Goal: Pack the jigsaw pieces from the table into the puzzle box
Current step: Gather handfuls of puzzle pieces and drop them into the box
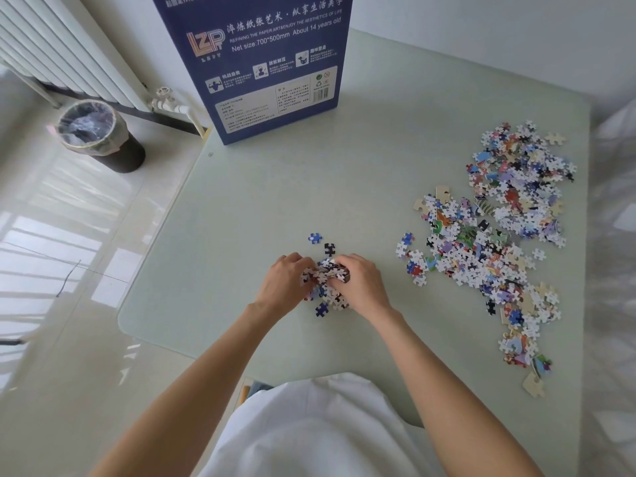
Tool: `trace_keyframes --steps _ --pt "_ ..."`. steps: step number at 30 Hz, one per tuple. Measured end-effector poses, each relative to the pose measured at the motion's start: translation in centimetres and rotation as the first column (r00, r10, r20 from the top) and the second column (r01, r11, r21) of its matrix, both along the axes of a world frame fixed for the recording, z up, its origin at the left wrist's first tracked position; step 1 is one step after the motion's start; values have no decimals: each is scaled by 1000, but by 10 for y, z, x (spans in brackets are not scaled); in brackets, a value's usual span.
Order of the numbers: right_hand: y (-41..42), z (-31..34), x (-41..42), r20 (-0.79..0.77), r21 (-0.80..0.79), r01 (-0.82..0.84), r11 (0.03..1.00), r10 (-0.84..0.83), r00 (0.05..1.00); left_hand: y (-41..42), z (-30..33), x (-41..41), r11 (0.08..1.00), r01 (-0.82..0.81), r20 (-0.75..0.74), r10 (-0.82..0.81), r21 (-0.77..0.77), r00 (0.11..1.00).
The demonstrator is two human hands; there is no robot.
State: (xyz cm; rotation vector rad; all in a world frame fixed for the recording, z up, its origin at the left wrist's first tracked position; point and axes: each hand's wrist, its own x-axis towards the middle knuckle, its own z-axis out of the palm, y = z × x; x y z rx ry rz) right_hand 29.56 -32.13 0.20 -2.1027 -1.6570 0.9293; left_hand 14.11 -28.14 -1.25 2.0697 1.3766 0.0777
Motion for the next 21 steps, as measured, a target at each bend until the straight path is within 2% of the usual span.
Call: trace_keyframes --steps 9,16,21 --pt "-9 11 18 -16 -65 168 984 -169 986 -5 0 5 995 87 -119 -93 -56 989" --pt "-17 22 20 -67 -106 256 961 -264 962 -4 3 5 987 58 -72 -69 -151 995" --pt "-21 31 20 -76 -102 259 961 -267 961 5 5 -1 988 79 -42 -85 -135 995"
